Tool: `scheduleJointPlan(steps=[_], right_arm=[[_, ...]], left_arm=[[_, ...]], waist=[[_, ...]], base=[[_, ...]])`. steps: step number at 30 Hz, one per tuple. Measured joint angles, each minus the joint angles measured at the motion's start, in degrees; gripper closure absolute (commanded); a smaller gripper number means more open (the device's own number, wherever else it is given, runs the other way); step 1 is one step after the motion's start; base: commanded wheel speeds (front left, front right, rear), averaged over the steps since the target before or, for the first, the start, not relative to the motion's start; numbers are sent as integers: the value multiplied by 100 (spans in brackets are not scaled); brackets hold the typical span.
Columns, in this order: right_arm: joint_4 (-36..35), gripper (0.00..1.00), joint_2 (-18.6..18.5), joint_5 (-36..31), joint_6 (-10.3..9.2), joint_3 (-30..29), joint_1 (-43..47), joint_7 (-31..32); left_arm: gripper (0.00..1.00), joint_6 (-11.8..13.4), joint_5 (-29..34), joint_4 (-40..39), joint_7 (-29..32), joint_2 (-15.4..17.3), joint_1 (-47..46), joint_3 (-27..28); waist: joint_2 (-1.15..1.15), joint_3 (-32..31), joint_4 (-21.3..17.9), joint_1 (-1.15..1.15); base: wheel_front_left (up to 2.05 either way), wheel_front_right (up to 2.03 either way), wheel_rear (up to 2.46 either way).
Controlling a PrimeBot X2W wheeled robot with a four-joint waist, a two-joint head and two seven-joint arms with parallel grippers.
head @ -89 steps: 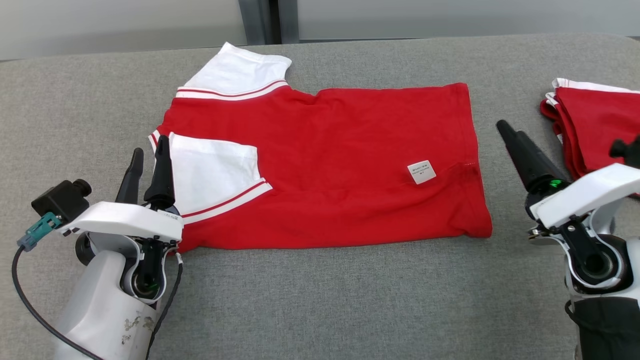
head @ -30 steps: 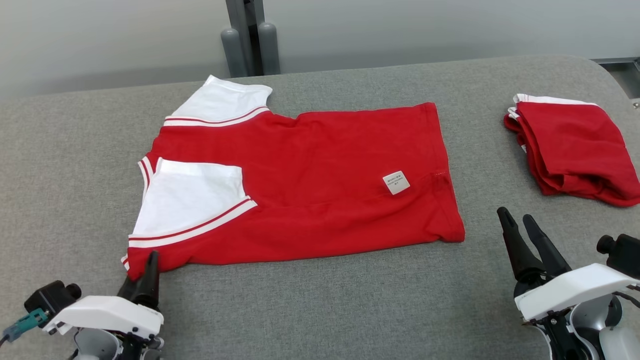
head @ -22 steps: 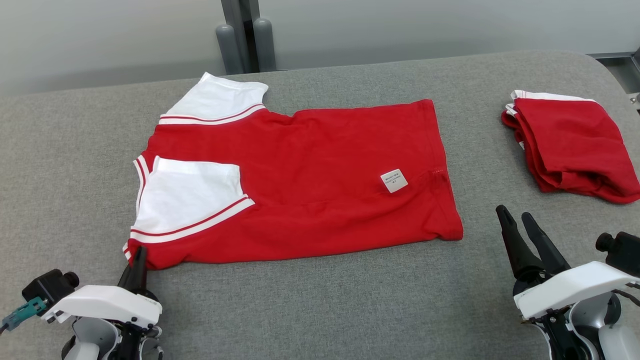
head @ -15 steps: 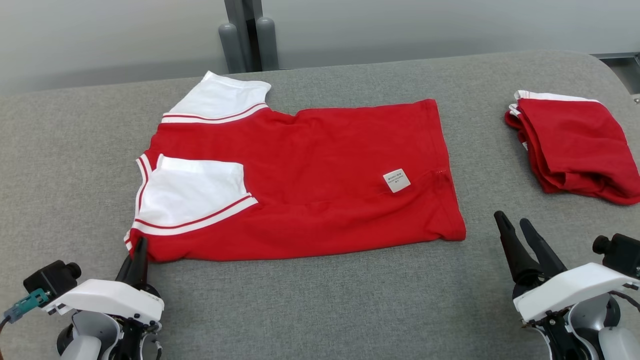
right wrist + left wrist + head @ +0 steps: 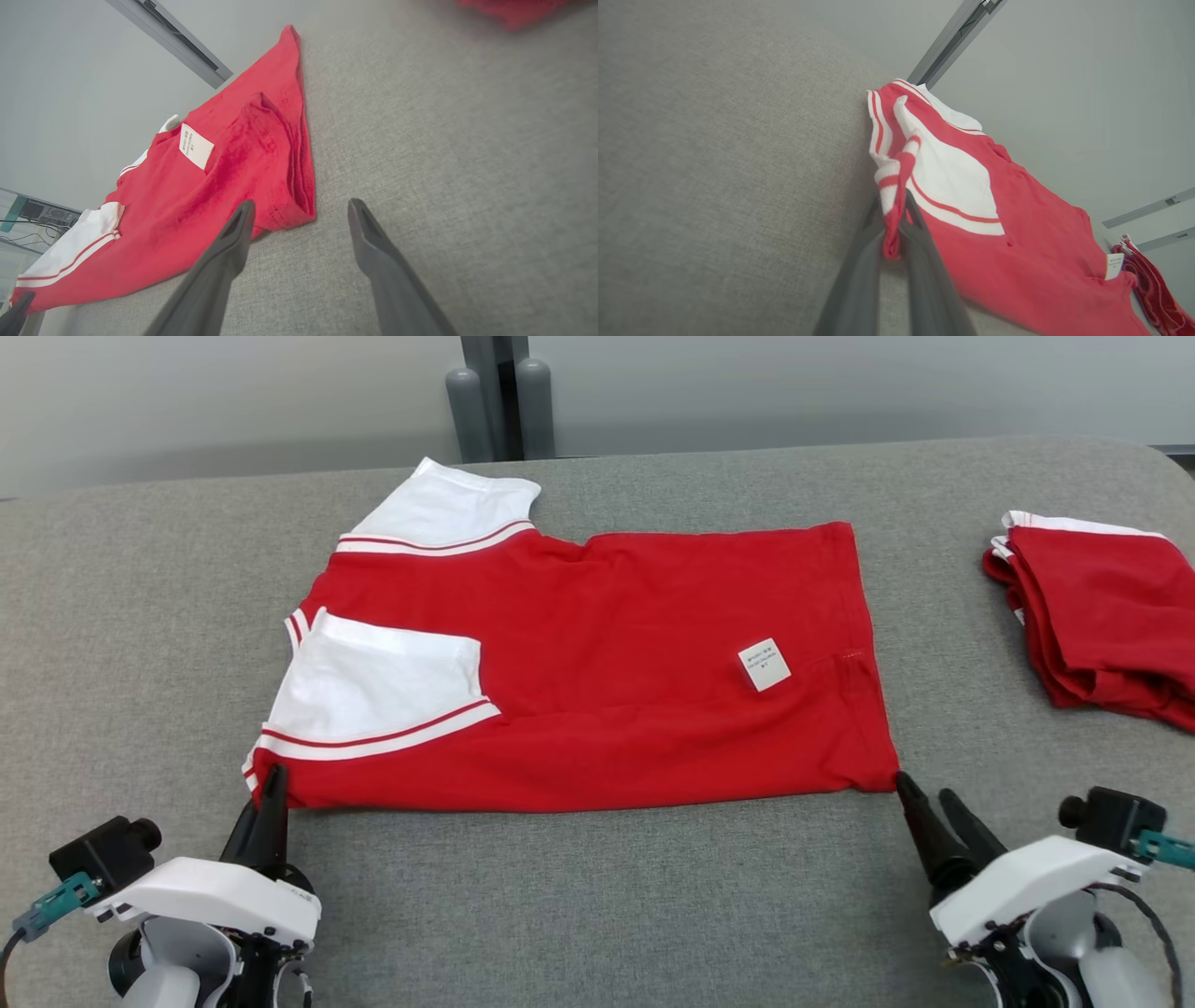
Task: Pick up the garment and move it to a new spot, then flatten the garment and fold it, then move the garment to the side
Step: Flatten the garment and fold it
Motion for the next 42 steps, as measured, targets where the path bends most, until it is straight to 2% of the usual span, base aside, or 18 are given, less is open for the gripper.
scheduleJointPlan(steps=[11, 12, 13, 15, 16, 17, 18, 24, 29, 35, 42], right_arm=[[1621, 0, -13, 49, 3, 544, -1091, -92], [1740, 21, -15, 53, 3, 586, -1179, -112], [1862, 51, -15, 53, 3, 631, -1267, -121], [2063, 64, -33, 45, 3, 719, -1411, -123], [2147, 76, -38, 27, 2, 749, -1466, -133], [2217, 76, -41, -2, 2, 780, -1513, -162], [2265, 100, -36, -41, 2, 811, -1552, -182], [2303, 100, -4, -267, 2, 797, -1612, -290], [1853, 100, -18, -378, 2, 671, -1516, -267], [826, 100, -157, -468, 2, 405, -922, 55], [-646, 100, -112, -598, 1, 8, 141, 661]], left_arm=[[100, 119, 57, -255, 75, -56, 5, -141], [100, 125, 60, -268, 78, -57, 4, -148], [100, 126, 60, -280, 79, -56, 4, -151], [100, 127, 60, -289, 79, -56, 4, -159], [100, 127, 60, -292, 79, -55, 4, -162], [100, 127, 60, -298, 79, -53, 4, -162], [100, 127, 60, -305, 79, -48, 5, -164], [100, 130, 70, -452, 37, -13, 51, -152], [100, 189, 103, -748, -14, 35, 225, -125], [100, 315, 110, -1263, -111, 10, 717, -136], [100, 534, 112, -1812, -231, -78, 1439, -157]], waist=[[0, 78, 137, 0], [0, 79, 149, 0], [0, 80, 158, 0], [0, 77, 178, 0], [0, 73, 188, 0], [0, 67, 195, 0], [0, 61, 199, 0], [0, 16, 169, 0], [0, -37, 118, 0], [0, -112, 135, 0], [0, -176, 129, 0]], base=[[0, 0, 0], [0, 0, 0], [0, 0, 0], [0, 0, 0], [0, 0, 0], [0, 0, 0], [0, 0, 0], [0, 0, 0], [0, 0, 0], [0, 0, 0], [0, 0, 0]])
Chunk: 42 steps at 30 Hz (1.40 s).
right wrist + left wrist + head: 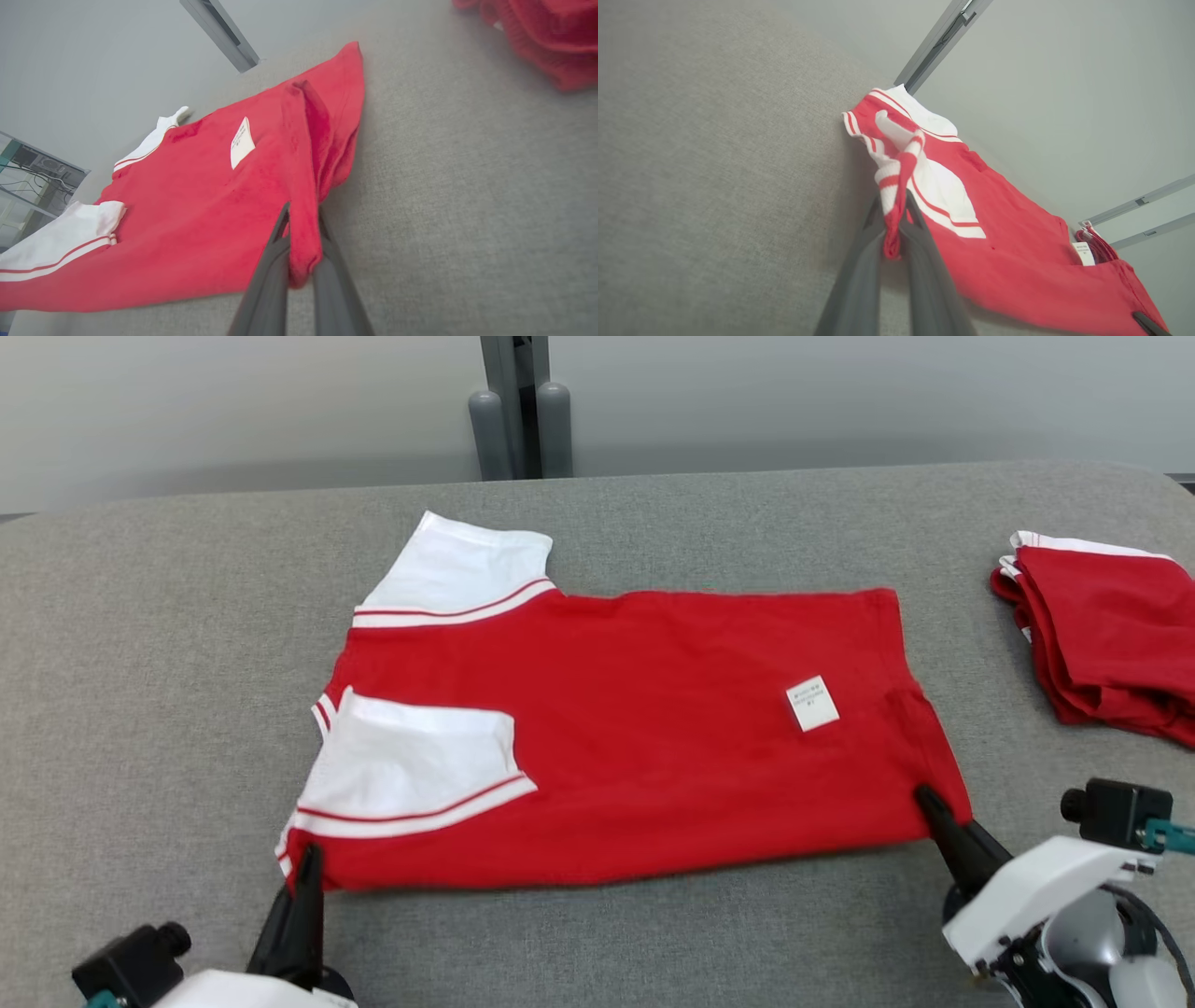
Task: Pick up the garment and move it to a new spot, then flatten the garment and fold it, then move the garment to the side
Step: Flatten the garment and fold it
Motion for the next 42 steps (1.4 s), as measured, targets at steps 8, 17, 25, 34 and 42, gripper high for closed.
scheduleJointPlan(steps=[8, 17, 25, 34, 42], right_arm=[[-767, 100, 98, -118, 0, -439, 729, 490], [-653, 100, 111, -49, 0, -525, 890, 547], [-436, 70, 113, -49, 0, -476, 891, 521], [-466, 0, 114, -52, 0, -604, 1006, 468], [-789, 0, 113, -215, 0, -943, 1052, 499]], left_arm=[[100, 207, -5, -180, -25, -111, 571, -98], [100, 350, -23, -44, 62, -189, 877, -243], [100, 379, -64, 350, 111, -253, 873, -281], [0, 535, -67, 459, 163, -104, 992, -183], [0, 672, 274, 154, 260, 499, 927, -49]], waist=[[0, -68, -26, 0], [0, -135, -10, 0], [0, -233, -43, 0], [0, -360, -143, 0], [0, -402, -234, 0]], base=[[0, 0, 0], [0, 0, 0], [0, 0, 0], [0, 0, 0], [0, 0, 0]])
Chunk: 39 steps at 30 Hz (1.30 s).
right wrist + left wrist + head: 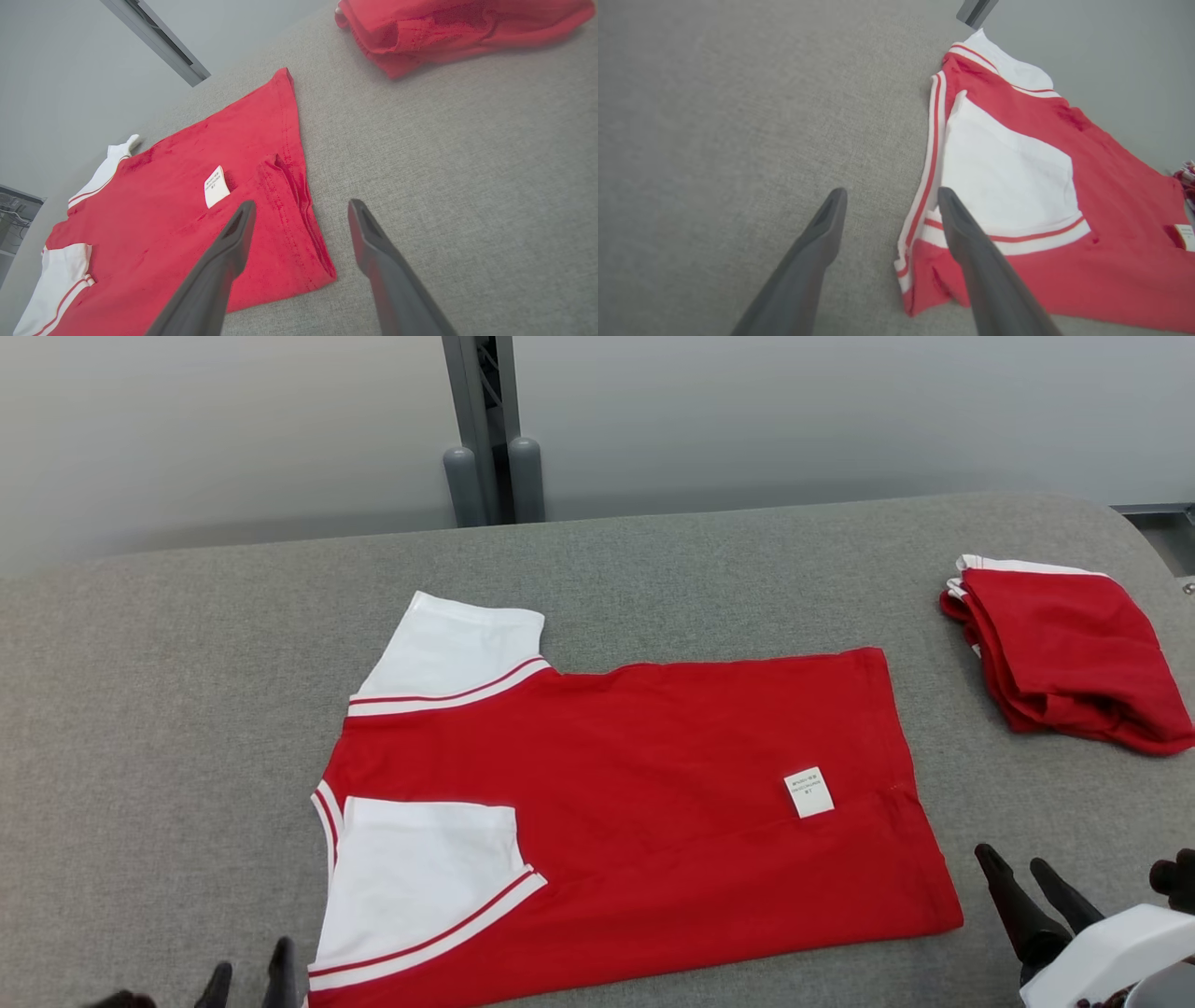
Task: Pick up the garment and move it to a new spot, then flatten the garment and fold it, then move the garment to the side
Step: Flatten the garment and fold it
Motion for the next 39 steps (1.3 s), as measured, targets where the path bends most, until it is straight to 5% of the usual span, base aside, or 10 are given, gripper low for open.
scheduleJointPlan(steps=[9, 26, 39], right_arm=[[-372, 0, -1, -109, 0, -82, -201, 132], [-835, 0, -1, -97, 0, 631, -1159, 101], [-797, 0, -3, -4, 0, 1159, -2035, -159]], left_arm=[[0, 9, 582, -534, 867, 835, -1376, -269], [0, -1055, 469, 186, 3317, 1794, -4617, -726], [0, -1338, 312, 1070, 4354, 2269, -6038, -679]], waist=[[0, 127, -98, 0], [0, 1255, -656, 0], [0, 2266, -1142, 0]], base=[[0, 0, 0], [0, 0, 0], [0, 0, 0]])
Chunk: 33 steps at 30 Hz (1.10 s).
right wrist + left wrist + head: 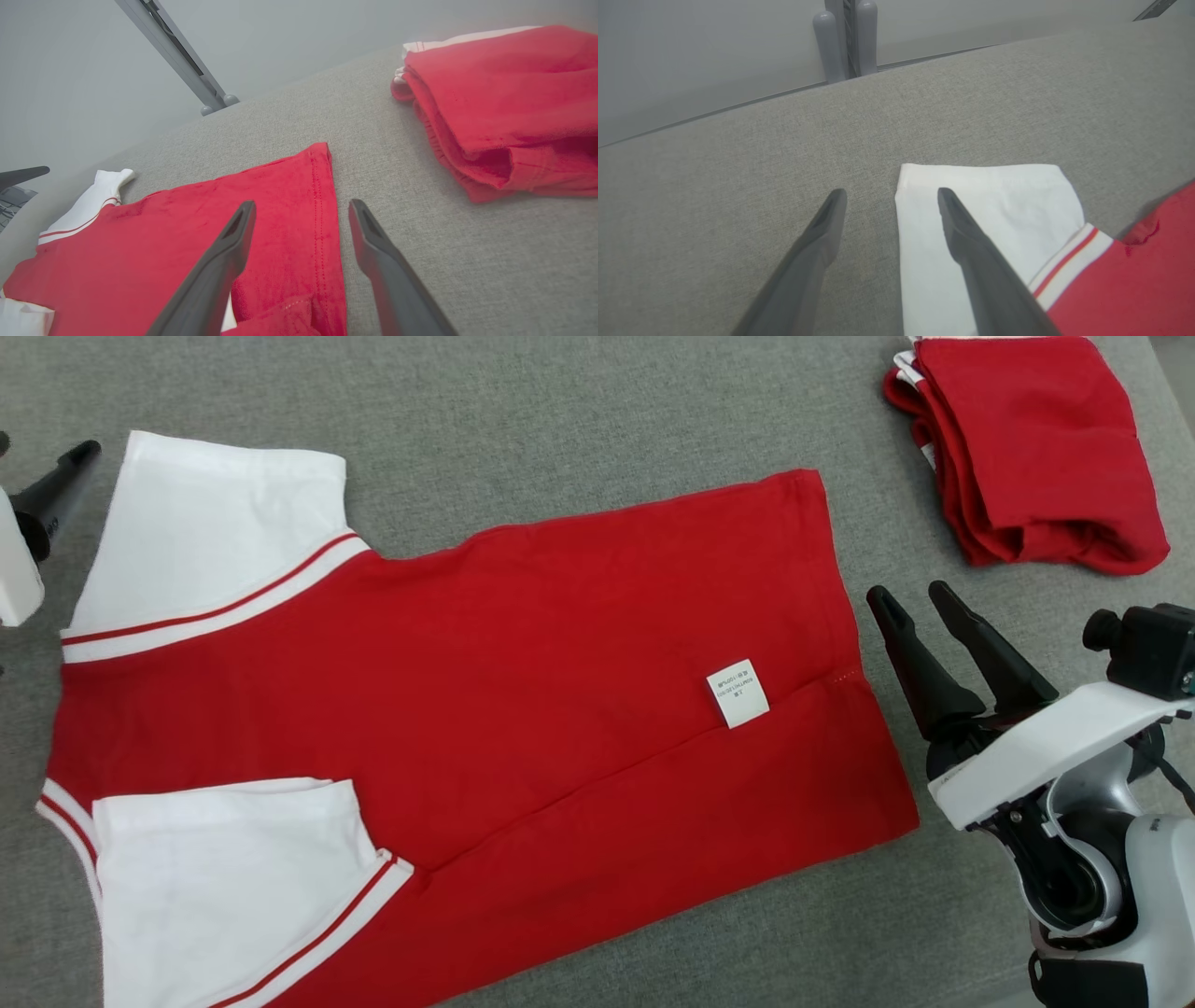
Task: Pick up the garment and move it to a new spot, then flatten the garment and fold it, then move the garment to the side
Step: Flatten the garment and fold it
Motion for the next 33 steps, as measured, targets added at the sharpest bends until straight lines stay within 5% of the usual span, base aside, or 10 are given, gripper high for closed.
scheduleJointPlan(steps=[22, 26, 27, 33], right_arm=[[347, 0, -138, 266, 0, 403, -251, -427], [391, 0, -149, 274, 0, 412, -275, -458], [397, 0, -149, 274, 0, 414, -286, -459], [445, 0, -147, 271, 0, 444, -329, -465]], left_arm=[[0, -101, 94, 468, 125, 64, -345, -174], [31, -103, 144, 472, 129, 83, -344, -245], [31, -112, 175, 476, 134, 85, -343, -270], [89, -146, 272, 521, 94, 67, -341, -397]], waist=[[0, 452, -451, 0], [0, 443, -487, 0], [0, 437, -494, 0], [0, 400, -510, 0]], base=[[0, 0, 0], [0, 0, 0], [0, 0, 0], [0, 0, 0]])
